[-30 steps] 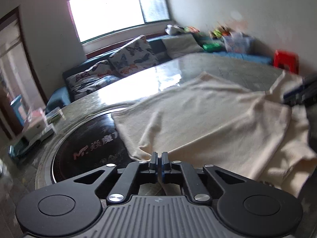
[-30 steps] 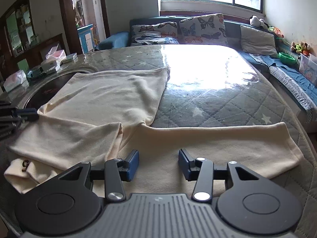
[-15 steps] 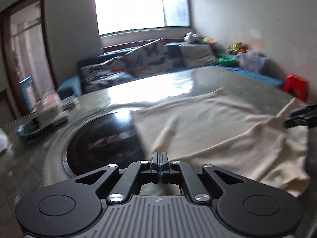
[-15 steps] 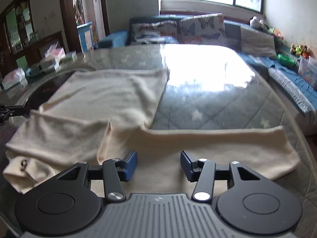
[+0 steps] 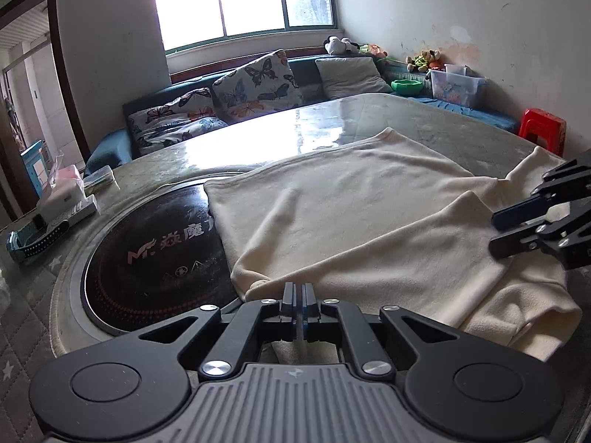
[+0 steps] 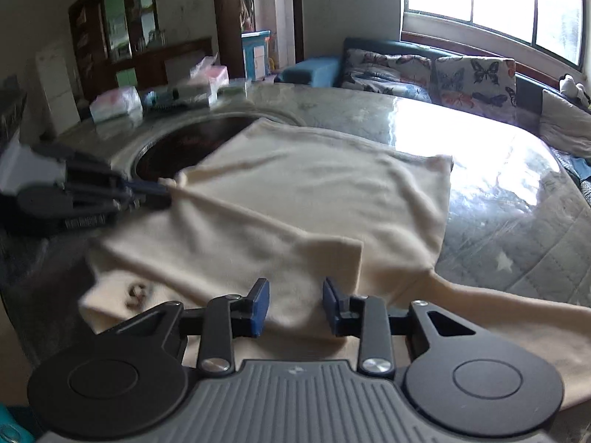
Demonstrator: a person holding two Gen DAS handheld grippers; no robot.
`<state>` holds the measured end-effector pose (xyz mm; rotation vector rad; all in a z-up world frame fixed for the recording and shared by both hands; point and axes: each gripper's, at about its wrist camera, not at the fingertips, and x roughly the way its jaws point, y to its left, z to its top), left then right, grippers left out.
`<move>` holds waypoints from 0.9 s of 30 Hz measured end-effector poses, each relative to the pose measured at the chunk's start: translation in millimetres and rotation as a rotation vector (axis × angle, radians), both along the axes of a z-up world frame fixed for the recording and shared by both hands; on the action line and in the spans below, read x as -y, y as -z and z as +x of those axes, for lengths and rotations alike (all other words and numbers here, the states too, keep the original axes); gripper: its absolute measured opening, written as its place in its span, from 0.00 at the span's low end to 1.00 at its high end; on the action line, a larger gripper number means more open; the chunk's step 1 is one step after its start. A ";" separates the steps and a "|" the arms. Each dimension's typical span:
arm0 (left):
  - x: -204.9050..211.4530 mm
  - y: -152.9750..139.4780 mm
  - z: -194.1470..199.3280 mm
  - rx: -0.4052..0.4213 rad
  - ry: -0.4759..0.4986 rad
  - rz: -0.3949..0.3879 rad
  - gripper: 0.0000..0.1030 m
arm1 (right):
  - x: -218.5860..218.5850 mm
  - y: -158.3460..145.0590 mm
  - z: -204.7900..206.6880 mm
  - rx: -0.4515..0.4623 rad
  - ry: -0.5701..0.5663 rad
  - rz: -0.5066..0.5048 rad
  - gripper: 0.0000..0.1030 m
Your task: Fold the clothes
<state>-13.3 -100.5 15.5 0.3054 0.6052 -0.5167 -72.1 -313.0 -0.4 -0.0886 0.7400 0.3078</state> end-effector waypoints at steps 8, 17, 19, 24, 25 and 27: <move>4.0 -7.5 -6.6 0.020 -0.015 -0.006 0.14 | 62.3 -16.3 -26.0 0.056 0.227 0.037 0.31; 18.0 -18.8 -19.0 0.031 -0.004 -0.016 0.27 | 179.1 -2.5 -51.1 0.067 0.669 0.002 0.38; 22.4 -20.5 -22.1 0.034 -0.001 -0.017 0.37 | 197.1 1.6 -52.4 0.059 0.734 0.022 0.38; 33.8 -23.4 -27.5 0.038 0.013 -0.014 0.42 | 223.6 14.1 -53.4 0.053 0.825 0.094 0.38; 35.9 -23.6 -28.4 0.037 0.016 -0.014 0.42 | 226.0 15.8 -53.8 0.055 0.836 0.105 0.38; 40.2 -23.5 -29.6 0.034 0.022 -0.013 0.43 | 226.3 17.7 -54.9 0.068 0.844 0.112 0.38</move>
